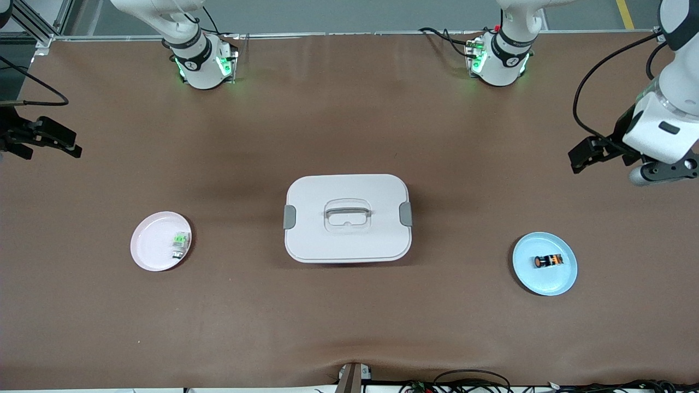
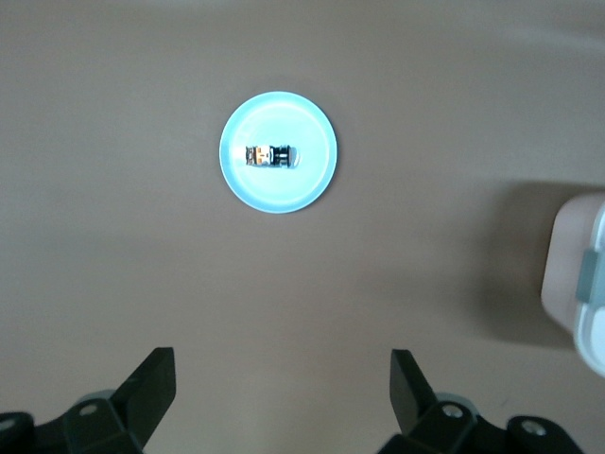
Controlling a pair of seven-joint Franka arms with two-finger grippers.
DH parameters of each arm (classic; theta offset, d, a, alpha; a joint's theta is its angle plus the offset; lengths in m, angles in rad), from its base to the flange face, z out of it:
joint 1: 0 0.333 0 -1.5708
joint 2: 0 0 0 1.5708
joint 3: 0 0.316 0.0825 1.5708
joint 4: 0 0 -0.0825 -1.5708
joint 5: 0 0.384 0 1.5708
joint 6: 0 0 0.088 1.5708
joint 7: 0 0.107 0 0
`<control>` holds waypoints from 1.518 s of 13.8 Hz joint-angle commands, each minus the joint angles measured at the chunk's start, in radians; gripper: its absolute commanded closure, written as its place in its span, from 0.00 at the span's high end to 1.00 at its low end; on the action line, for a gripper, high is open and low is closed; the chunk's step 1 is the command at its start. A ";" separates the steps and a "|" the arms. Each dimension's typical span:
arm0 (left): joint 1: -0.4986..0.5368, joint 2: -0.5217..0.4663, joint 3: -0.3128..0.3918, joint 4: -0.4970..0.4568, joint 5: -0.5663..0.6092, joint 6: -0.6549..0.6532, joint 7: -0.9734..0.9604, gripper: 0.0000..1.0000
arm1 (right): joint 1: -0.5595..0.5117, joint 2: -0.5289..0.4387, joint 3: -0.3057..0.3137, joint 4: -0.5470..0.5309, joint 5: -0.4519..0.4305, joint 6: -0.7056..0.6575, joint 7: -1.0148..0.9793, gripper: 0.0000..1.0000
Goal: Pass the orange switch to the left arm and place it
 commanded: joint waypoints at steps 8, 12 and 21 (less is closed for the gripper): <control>-0.163 -0.226 0.219 -0.192 -0.102 -0.039 0.093 1.00 | -0.007 -0.028 0.004 -0.003 -0.014 -0.010 0.002 1.00; -0.165 -0.239 0.235 -0.204 -0.104 -0.039 0.139 1.00 | 0.001 -0.028 0.009 0.000 -0.011 0.001 0.002 1.00; -0.183 -0.233 0.288 -0.188 -0.145 -0.043 0.202 1.00 | -0.008 -0.028 0.001 -0.006 -0.014 -0.001 0.002 1.00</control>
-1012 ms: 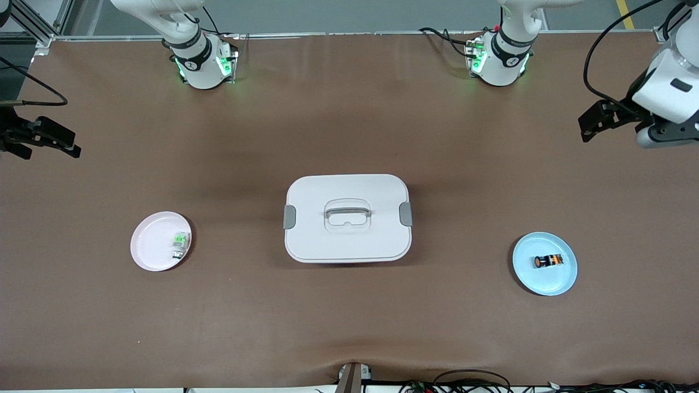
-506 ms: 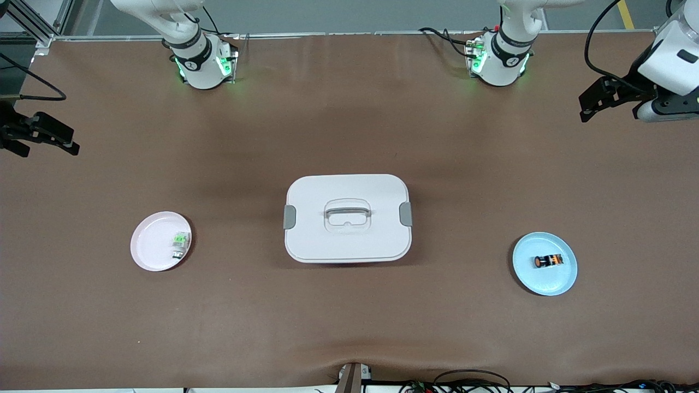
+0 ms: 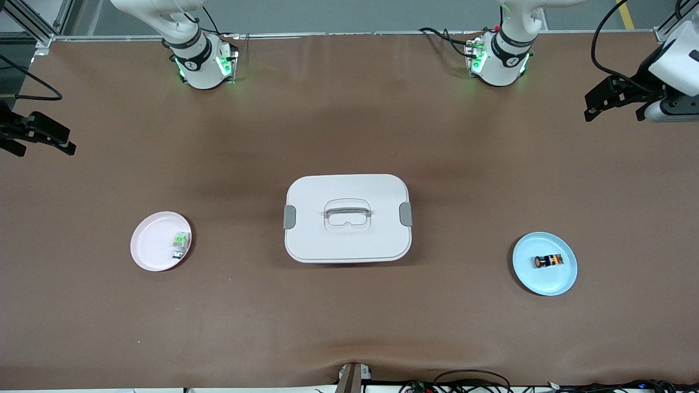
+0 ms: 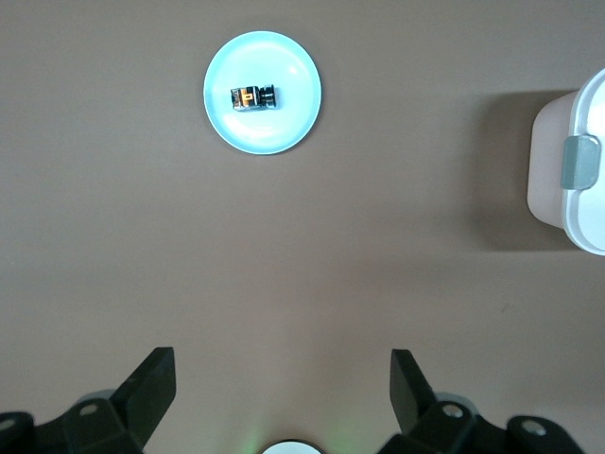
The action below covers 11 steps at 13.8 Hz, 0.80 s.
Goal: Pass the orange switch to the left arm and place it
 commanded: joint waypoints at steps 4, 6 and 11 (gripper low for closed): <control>-0.021 -0.006 0.024 0.028 -0.010 0.001 0.017 1.00 | -0.009 -0.015 0.008 -0.011 -0.015 -0.001 0.002 1.00; -0.021 -0.006 0.024 0.028 -0.006 0.001 0.016 1.00 | -0.008 -0.016 0.009 -0.010 -0.015 -0.001 0.002 1.00; -0.021 -0.004 0.025 0.029 -0.006 0.001 0.007 1.00 | 0.005 -0.012 0.015 -0.010 -0.005 0.017 0.006 1.00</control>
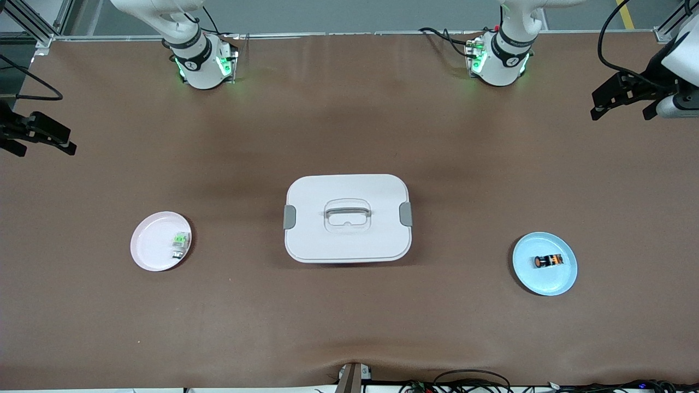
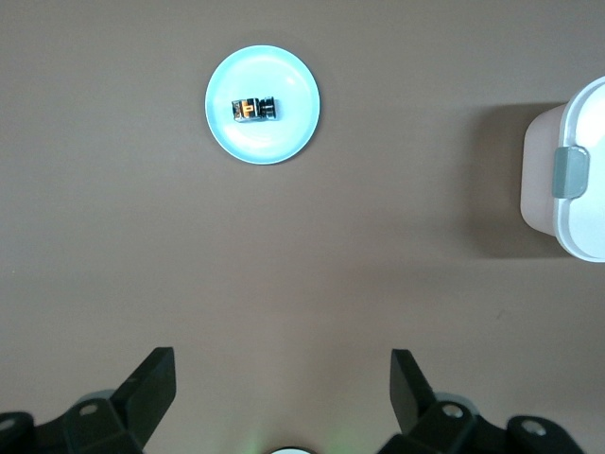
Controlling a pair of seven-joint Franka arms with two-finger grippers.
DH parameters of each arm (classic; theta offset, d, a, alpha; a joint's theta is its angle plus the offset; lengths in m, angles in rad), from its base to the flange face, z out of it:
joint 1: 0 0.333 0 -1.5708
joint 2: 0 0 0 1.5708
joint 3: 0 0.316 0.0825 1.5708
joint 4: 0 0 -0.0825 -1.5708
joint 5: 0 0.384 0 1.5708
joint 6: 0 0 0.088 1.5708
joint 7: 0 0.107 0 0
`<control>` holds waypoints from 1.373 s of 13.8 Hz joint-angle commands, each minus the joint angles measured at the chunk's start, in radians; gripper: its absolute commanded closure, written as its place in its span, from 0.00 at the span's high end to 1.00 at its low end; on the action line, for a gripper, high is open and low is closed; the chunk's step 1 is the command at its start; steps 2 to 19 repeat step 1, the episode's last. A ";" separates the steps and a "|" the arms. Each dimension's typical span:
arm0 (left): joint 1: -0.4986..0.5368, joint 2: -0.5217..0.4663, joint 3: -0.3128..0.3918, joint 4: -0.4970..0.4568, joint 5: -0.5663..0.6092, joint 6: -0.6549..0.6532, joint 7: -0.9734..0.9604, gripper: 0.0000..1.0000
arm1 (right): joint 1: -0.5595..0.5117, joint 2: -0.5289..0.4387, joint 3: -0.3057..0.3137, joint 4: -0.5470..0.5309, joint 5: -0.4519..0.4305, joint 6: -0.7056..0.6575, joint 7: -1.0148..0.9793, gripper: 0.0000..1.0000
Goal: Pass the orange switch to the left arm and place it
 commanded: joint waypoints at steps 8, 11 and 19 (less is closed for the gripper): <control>-0.016 -0.001 0.017 0.008 -0.003 -0.001 0.001 1.00 | 0.002 -0.012 0.007 -0.008 -0.005 0.017 0.006 1.00; -0.016 -0.001 0.017 0.008 -0.003 -0.001 0.001 1.00 | 0.002 -0.012 0.007 -0.008 -0.005 0.017 0.006 1.00; -0.016 -0.001 0.017 0.008 -0.003 -0.001 0.001 1.00 | 0.002 -0.012 0.007 -0.008 -0.005 0.017 0.006 1.00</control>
